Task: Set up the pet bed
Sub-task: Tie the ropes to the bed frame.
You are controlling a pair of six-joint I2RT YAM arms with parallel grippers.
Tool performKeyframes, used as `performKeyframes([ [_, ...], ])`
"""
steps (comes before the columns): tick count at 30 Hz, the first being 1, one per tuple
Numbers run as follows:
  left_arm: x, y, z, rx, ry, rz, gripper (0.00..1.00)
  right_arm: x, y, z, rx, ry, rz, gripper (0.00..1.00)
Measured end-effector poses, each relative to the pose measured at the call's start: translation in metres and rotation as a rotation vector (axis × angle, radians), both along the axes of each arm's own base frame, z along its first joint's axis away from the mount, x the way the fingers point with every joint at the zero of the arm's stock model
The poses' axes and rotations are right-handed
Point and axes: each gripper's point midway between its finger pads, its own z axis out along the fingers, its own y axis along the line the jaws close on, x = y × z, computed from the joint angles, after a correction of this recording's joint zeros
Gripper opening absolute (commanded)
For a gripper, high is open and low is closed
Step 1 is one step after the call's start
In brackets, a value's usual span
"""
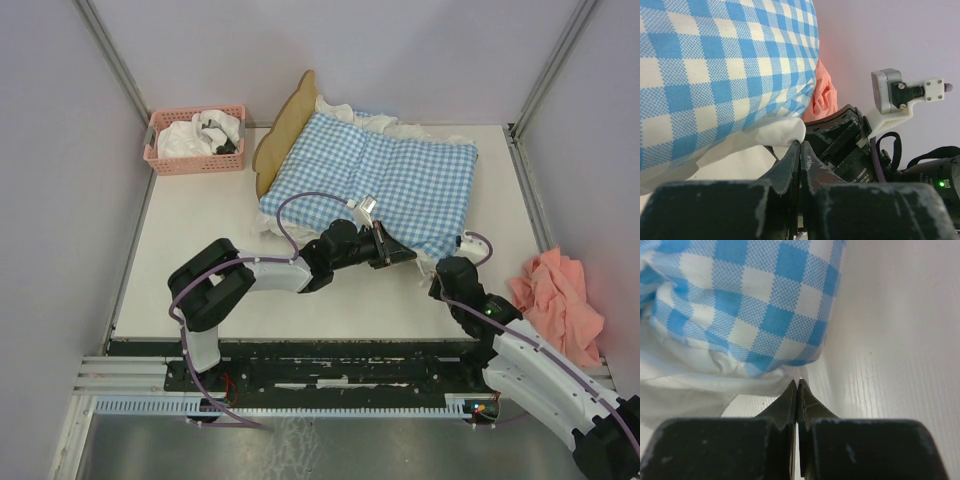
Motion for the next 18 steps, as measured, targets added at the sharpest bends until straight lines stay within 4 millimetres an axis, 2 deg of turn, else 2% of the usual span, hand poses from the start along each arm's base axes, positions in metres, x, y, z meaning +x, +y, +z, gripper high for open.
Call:
performKeyframes([
  [2, 0.000, 0.000, 0.000, 0.002, 0.001, 0.001, 0.07, 0.000, 0.001, 0.005, 0.009, -0.018, 0.011, 0.02],
  [8, 0.003, 0.002, -0.006, 0.023, 0.012, 0.022, 0.09, -0.003, -0.002, 0.027, 0.044, -0.085, 0.011, 0.15],
  [9, 0.004, 0.002, -0.006, 0.025, 0.011, 0.025, 0.09, -0.004, -0.002, 0.029, 0.046, -0.088, 0.010, 0.15],
  [12, 0.004, 0.002, -0.006, 0.026, 0.011, 0.030, 0.09, -0.006, -0.006, 0.026, 0.023, -0.066, 0.004, 0.02],
  [18, 0.005, 0.003, -0.011, 0.042, 0.021, 0.034, 0.09, -0.005, -0.009, 0.016, -0.055, 0.003, 0.009, 0.02],
])
